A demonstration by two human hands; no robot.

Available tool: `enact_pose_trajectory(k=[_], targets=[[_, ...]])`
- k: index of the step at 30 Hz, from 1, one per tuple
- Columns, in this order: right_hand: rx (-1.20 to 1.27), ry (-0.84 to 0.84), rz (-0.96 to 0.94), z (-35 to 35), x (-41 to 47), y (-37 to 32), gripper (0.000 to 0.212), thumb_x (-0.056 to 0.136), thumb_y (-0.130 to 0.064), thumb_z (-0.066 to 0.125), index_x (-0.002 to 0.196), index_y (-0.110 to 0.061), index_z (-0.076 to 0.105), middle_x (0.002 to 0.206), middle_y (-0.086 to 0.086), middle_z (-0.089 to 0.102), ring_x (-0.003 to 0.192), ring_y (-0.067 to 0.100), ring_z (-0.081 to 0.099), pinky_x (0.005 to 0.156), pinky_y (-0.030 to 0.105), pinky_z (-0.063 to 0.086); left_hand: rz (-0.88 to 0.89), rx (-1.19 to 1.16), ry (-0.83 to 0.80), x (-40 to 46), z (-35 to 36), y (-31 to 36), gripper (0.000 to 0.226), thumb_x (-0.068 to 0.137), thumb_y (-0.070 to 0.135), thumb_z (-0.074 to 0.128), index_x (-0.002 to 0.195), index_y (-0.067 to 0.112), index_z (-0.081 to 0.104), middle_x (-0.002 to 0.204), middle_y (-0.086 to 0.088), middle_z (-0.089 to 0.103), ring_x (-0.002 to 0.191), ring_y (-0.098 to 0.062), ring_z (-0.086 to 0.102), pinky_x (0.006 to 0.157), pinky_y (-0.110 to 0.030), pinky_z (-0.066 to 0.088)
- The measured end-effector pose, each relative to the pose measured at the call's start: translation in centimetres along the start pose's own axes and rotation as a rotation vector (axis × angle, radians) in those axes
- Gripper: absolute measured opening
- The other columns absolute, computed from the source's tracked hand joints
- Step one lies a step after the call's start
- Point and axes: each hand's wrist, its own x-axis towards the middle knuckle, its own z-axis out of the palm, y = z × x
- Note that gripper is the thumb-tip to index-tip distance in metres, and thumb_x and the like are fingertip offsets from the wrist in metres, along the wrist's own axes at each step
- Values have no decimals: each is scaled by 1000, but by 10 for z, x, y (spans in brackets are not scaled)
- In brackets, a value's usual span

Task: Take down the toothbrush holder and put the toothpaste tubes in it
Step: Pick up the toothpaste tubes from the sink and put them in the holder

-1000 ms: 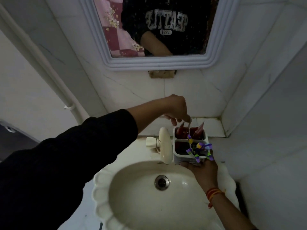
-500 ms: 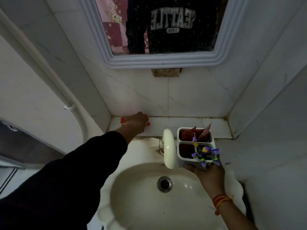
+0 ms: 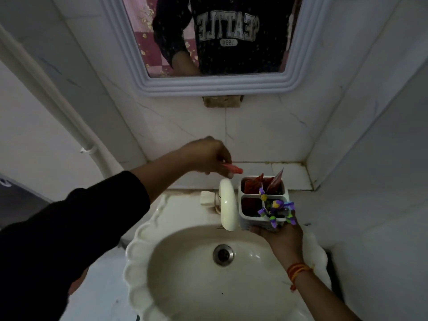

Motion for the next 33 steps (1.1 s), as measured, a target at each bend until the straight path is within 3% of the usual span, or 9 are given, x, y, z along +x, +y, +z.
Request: enact_pose_trajectory(k=[3, 7, 10, 14, 17, 21, 26, 29, 33], targets=[[-10, -26, 2, 0, -1, -1, 74, 53, 1, 97, 120, 1, 65, 109, 9, 73, 91, -24, 62, 76, -4, 47, 88, 158, -2, -11, -35, 44, 32, 86, 47, 74, 107, 23, 74, 82, 9, 73, 67, -6, 71, 63, -24, 55], [-44, -98, 59, 0, -4, -5, 53, 67, -13, 93, 111, 3, 69, 91, 4, 69, 80, 0, 69, 75, 22, 61, 141, 397, -195, -13, -35, 93, 29, 89, 30, 72, 114, 15, 72, 86, 6, 72, 84, -11, 69, 70, -23, 51], [-2, -41, 32, 0, -3, -6, 72, 53, -3, 98, 116, 3, 64, 106, 4, 71, 96, -15, 66, 77, 0, 51, 152, 584, -154, -13, -17, 113, 37, 80, 30, 81, 108, 13, 65, 71, 4, 52, 72, -11, 52, 69, -29, 48], [-32, -18, 14, -1, -5, -7, 83, 49, -10, 101, 122, -3, 62, 115, 8, 72, 111, 15, 66, 85, -6, 43, 110, 560, -181, -16, -17, 114, 26, 83, 35, 80, 81, 19, 59, 68, 4, 57, 71, -12, 63, 75, -30, 57], [-23, -12, -15, -1, -6, -8, 88, 49, -13, 101, 126, -7, 58, 117, 4, 71, 111, 14, 64, 85, -6, 43, 102, 584, -190, -21, -19, 114, 33, 84, 38, 77, 103, 13, 67, 76, 2, 62, 88, -19, 71, 87, -37, 59], [-40, 7, -9, 2, -4, -7, 91, 48, -14, 101, 128, -8, 58, 118, 4, 71, 112, 16, 65, 84, -7, 42, 138, 631, -122, -22, -11, 122, 49, 84, 37, 78, 123, 11, 63, 79, 3, 53, 71, -12, 56, 75, -31, 55], [-35, 15, 10, 2, -4, -6, 88, 48, -14, 101, 125, -12, 58, 116, 1, 71, 111, 16, 66, 83, -8, 42, 154, 461, -100, -15, 6, 125, 48, 81, 42, 79, 116, 12, 67, 91, 1, 62, 81, -15, 62, 63, -26, 50], [-18, 13, 13, 1, -6, -10, 85, 50, -6, 100, 125, -9, 59, 112, 2, 70, 107, 14, 65, 78, -9, 42, 97, 138, -169, -10, -10, 108, 31, 90, 41, 72, 95, 11, 76, 81, 2, 78, 76, -12, 76, 79, -30, 61], [76, 2, -2, 2, -8, -17, 76, 55, 15, 92, 122, 1, 59, 108, 8, 67, 89, -18, 62, 67, -9, 43, -13, -115, 63, 0, -25, 51, 22, 96, 26, 66, 106, 9, 75, 94, -5, 79, 70, -10, 77, 79, -29, 63]])
